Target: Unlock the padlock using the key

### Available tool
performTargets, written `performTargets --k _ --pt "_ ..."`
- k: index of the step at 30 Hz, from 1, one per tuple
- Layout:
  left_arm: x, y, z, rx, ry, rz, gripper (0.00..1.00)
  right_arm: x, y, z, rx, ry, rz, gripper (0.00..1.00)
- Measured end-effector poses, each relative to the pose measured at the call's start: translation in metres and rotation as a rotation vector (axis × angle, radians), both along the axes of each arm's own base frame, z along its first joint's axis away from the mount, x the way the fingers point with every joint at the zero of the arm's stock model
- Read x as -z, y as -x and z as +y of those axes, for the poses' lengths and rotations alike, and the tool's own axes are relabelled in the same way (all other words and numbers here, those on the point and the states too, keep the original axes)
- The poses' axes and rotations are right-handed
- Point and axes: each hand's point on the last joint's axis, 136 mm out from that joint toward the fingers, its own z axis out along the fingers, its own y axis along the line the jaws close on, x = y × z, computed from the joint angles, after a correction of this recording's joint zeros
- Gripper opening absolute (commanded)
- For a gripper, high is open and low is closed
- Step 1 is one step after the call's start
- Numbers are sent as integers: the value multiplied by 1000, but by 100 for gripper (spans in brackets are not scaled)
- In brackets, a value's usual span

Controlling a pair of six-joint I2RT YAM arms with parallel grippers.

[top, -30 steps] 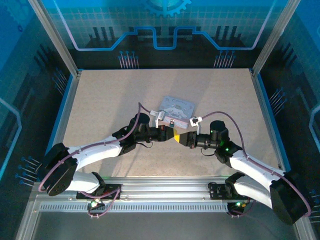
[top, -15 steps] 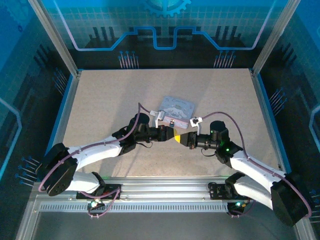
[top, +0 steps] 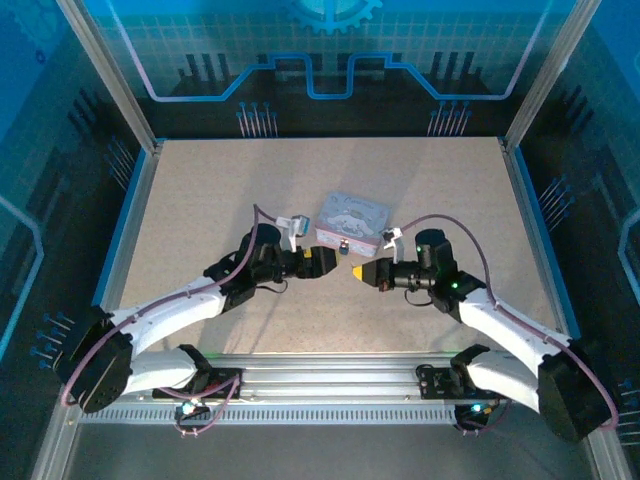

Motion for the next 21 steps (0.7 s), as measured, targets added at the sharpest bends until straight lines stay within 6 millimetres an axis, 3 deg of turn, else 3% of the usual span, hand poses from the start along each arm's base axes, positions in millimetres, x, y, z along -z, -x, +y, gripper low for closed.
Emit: performTargets --k 13,21 --pt "51 -7 13 -13 -192 11 87 13 -84 -8 76 76 79 7" --pt "78 -12 14 -5 -255 47 88 27 -139 4 88 95 117 7"
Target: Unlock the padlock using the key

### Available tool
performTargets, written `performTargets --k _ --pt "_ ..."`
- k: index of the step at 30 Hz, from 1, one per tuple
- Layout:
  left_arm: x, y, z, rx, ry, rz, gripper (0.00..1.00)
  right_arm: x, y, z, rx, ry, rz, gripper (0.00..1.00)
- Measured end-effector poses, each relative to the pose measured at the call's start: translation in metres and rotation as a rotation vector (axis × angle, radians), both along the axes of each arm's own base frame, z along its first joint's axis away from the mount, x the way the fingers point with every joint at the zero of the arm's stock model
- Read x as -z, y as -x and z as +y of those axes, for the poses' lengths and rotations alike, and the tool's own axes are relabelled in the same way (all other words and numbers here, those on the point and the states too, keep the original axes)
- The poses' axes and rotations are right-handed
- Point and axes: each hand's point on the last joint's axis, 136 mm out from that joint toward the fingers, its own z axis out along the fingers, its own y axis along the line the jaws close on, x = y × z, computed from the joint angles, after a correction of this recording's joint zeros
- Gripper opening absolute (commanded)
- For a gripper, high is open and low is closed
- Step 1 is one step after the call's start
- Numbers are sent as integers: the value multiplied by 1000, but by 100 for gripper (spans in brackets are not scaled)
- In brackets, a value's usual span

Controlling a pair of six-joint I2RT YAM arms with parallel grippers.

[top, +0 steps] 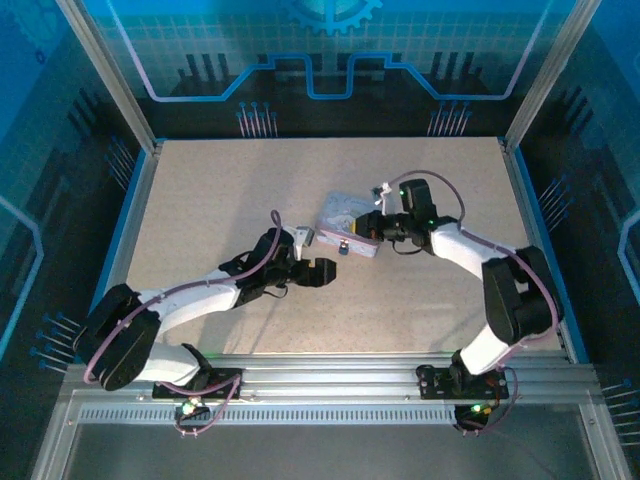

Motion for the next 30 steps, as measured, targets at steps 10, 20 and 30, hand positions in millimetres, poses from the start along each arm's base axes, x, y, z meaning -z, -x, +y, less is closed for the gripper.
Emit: performTargets --k 10,20,30 --pt "16 -19 5 -39 -13 21 88 19 -45 14 -3 18 38 7" --pt "21 -25 3 -43 -19 30 88 36 -51 16 -13 40 72 7" --pt "25 -26 2 -43 -23 35 87 38 -48 18 -20 31 41 8"
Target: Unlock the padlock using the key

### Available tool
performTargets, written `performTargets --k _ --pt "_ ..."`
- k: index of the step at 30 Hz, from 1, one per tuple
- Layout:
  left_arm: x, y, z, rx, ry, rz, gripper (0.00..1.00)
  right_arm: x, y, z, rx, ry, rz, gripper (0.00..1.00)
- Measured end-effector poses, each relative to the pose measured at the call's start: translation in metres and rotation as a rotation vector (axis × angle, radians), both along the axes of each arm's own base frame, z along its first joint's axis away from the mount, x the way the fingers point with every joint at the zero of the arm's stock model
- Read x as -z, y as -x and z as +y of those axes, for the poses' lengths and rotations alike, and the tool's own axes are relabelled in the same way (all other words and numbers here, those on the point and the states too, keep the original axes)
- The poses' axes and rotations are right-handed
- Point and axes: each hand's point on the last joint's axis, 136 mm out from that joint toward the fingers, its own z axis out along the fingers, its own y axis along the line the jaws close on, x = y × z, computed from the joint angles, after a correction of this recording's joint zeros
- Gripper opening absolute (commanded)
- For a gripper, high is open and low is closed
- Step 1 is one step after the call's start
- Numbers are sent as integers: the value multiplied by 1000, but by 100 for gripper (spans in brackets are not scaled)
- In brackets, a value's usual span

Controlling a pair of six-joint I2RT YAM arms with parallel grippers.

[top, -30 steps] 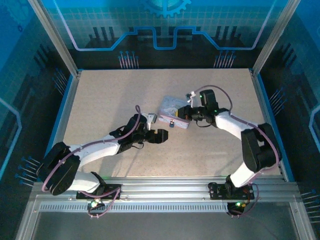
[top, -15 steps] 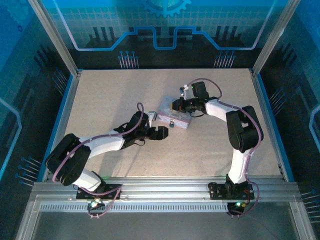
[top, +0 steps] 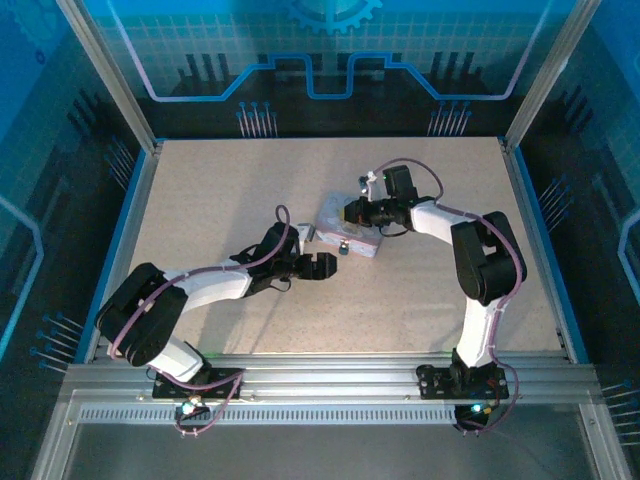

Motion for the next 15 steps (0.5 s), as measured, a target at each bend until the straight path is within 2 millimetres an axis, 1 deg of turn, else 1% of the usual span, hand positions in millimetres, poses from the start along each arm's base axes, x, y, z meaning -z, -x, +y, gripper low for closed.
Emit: performTargets --k 3,9,15 --pt "2 -1 -1 2 -2 -2 86 0 3 6 -8 -14 -12 8" --pt "2 -3 -2 5 2 -11 85 0 15 25 -38 -37 -24 7" --pt "1 -6 -6 13 17 -31 83 -1 28 37 -45 -54 -18 7"
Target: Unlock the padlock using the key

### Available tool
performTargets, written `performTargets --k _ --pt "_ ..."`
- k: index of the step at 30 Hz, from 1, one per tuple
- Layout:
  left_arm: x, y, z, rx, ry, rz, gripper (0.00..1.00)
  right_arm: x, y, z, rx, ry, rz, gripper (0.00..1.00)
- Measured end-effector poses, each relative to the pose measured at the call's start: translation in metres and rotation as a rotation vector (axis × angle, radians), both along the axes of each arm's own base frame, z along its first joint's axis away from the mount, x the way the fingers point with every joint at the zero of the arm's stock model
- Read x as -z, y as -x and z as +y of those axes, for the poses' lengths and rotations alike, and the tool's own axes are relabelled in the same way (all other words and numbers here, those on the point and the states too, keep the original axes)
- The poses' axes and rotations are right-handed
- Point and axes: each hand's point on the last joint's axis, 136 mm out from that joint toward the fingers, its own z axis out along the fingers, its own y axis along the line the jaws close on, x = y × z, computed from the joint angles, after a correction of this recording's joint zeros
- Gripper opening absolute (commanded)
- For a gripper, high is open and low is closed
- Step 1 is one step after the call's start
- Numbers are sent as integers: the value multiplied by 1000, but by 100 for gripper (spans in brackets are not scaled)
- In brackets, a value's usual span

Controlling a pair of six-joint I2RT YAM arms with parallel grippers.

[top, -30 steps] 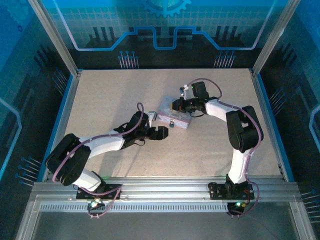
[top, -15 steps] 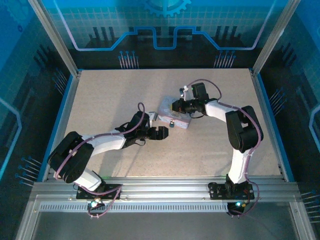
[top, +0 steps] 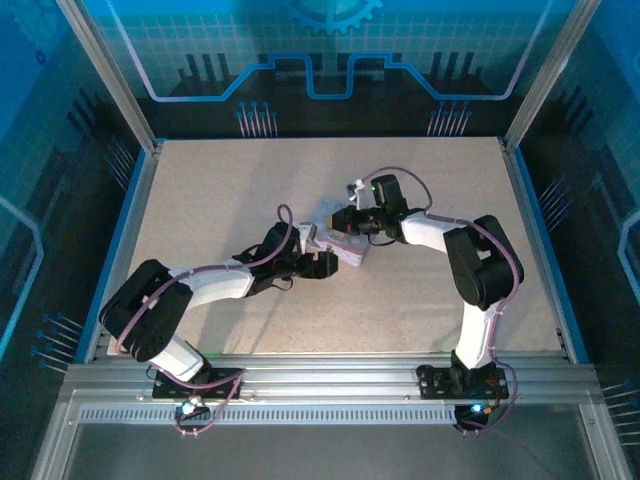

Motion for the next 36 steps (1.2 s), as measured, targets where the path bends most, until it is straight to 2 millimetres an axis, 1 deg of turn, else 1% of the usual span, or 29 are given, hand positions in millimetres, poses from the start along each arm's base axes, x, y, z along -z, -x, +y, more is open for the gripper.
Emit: performTargets --k 3,6,12,18,22,29,36 --pt "3 0 0 10 -6 -10 78 0 6 5 -7 -3 5 8" --pt "7 2 0 30 -8 -28 76 0 11 9 -8 -3 8 7" --pt "16 6 3 53 -10 -66 76 0 11 10 -3 -3 9 8" --pt "16 1 12 51 -2 -111 77 0 11 10 -4 -3 9 8" --pt "20 -2 11 59 -7 -128 77 0 11 10 -4 -3 9 8" --pt "36 -3 10 72 -24 -119 75 0 11 10 -4 -3 9 8" --pt "38 -6 9 77 -27 -130 73 0 12 10 -4 -2 9 8"
